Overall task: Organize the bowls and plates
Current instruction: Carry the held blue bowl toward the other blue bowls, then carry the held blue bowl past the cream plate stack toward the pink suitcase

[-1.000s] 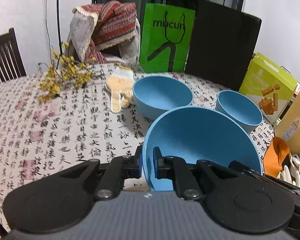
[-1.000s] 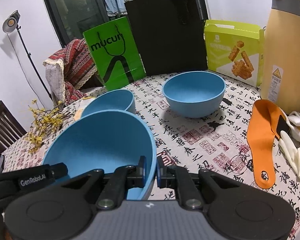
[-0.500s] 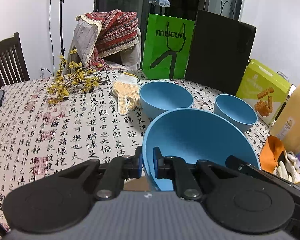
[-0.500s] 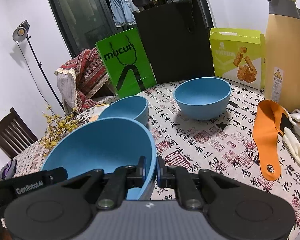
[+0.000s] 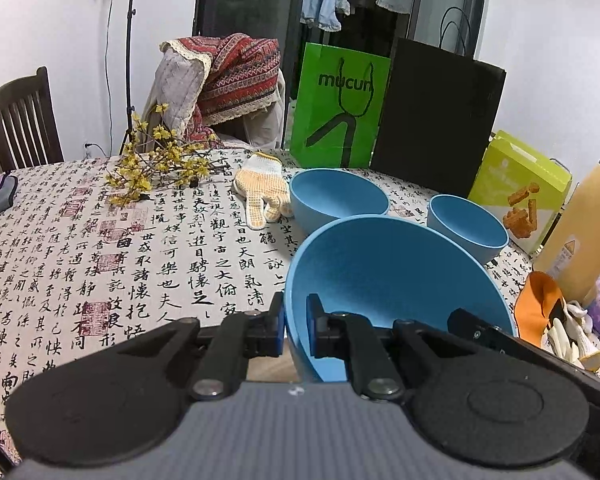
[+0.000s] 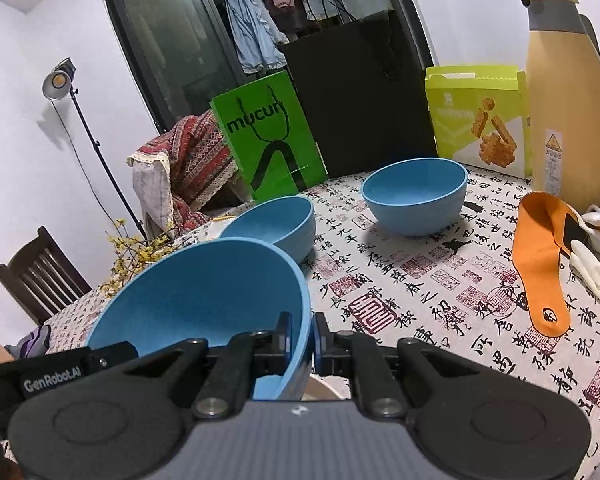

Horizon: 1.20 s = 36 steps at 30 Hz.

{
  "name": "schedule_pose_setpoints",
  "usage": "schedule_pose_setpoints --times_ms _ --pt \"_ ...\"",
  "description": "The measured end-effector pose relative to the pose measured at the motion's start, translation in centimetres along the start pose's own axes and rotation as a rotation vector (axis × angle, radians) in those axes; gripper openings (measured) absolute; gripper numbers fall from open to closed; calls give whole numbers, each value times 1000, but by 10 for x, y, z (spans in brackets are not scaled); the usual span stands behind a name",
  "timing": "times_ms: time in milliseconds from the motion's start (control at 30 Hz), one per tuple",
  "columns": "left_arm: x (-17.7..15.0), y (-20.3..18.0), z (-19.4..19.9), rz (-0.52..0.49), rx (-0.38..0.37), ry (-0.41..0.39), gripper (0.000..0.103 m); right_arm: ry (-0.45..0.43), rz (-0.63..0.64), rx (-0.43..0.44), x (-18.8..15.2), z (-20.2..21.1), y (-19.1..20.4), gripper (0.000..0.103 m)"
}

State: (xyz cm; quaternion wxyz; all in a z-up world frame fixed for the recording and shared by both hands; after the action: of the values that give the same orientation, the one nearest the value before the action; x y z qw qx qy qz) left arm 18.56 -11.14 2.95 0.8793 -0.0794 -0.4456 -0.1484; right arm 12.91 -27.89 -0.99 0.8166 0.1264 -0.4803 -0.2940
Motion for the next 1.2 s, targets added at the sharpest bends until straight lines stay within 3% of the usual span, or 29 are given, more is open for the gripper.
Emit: schedule_pose_setpoints --times_ms 1200 --pt "-8 28 20 -34 24 -23 11 -9 28 64 -19 4 28 10"
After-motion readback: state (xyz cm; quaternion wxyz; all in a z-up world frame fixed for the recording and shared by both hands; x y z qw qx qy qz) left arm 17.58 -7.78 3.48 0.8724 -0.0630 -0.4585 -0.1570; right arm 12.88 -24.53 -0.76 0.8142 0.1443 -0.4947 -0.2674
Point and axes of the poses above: each gripper's, at about its wrist camera, not at the fingertips, and z roughly against the way its jaws point, y to its left, x to its top, the point moved 5 cm from there along -z, roughly the way its jaws point, and after that the axes turned 9 degrees about -z, right-handed, at the moved point
